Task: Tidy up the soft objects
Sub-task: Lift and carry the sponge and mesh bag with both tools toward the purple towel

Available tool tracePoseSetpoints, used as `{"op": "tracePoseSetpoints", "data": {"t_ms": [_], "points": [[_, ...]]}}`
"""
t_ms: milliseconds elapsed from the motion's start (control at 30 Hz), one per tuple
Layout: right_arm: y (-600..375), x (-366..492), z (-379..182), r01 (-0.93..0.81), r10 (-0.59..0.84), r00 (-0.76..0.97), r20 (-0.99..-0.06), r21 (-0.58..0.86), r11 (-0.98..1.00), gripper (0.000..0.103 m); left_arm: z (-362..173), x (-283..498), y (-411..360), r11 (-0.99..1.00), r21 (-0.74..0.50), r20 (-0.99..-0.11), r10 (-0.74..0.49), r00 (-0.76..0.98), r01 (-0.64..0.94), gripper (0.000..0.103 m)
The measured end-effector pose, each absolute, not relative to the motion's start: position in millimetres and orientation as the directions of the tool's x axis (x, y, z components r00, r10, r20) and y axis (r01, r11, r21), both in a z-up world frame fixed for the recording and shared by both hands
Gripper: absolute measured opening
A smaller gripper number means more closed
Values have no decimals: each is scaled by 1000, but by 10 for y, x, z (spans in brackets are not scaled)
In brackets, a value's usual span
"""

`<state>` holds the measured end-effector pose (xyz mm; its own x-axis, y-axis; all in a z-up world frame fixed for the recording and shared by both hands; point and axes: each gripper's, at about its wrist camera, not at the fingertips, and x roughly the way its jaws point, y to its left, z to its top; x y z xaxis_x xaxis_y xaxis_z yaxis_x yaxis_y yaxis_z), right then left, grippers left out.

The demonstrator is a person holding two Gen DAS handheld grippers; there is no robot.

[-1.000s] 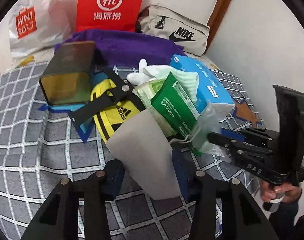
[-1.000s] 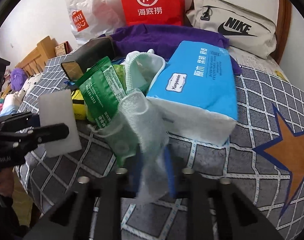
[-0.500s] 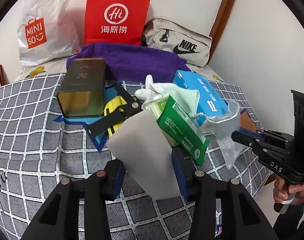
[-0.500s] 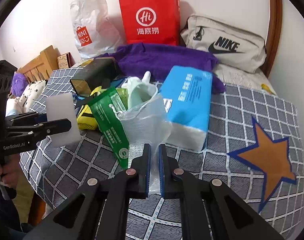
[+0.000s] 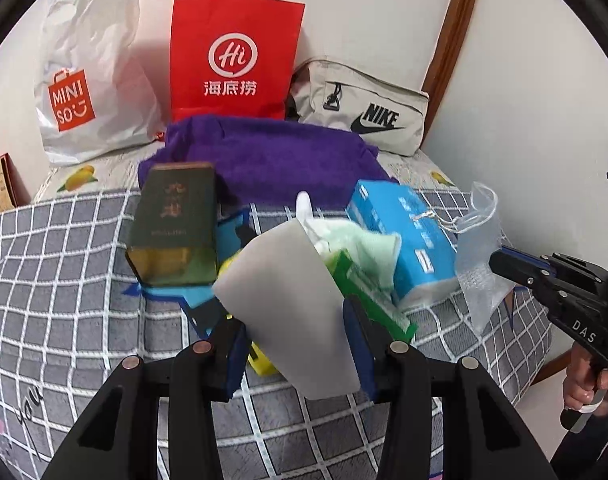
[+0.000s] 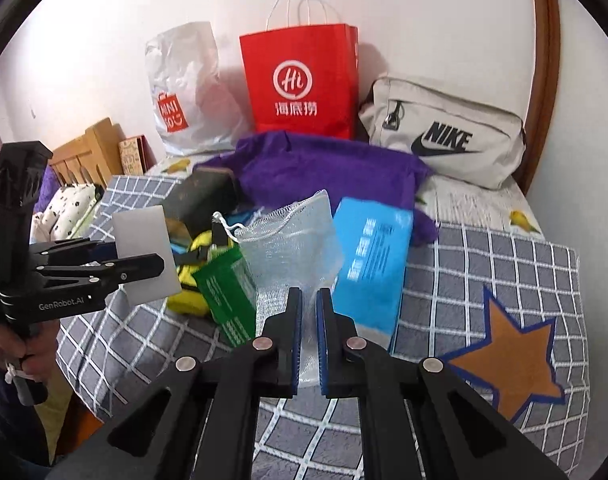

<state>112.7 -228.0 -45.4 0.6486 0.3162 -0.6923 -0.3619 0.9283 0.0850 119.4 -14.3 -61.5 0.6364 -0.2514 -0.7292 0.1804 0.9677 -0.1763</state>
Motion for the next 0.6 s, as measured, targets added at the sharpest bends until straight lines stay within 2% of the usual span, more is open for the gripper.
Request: {"op": "tracePoseSetpoints", "data": {"t_ms": [400,600], "points": [[-2294,1614,-212,-369,351,658,-666,121,922,5,-388,1701,54,972,-189,-718,-234,655,140,42],[-2291,1962,-269,-367,361,639,-679,143,919,3,-409,2048,119,973,-196,-725,-230,650,125,42]]}}
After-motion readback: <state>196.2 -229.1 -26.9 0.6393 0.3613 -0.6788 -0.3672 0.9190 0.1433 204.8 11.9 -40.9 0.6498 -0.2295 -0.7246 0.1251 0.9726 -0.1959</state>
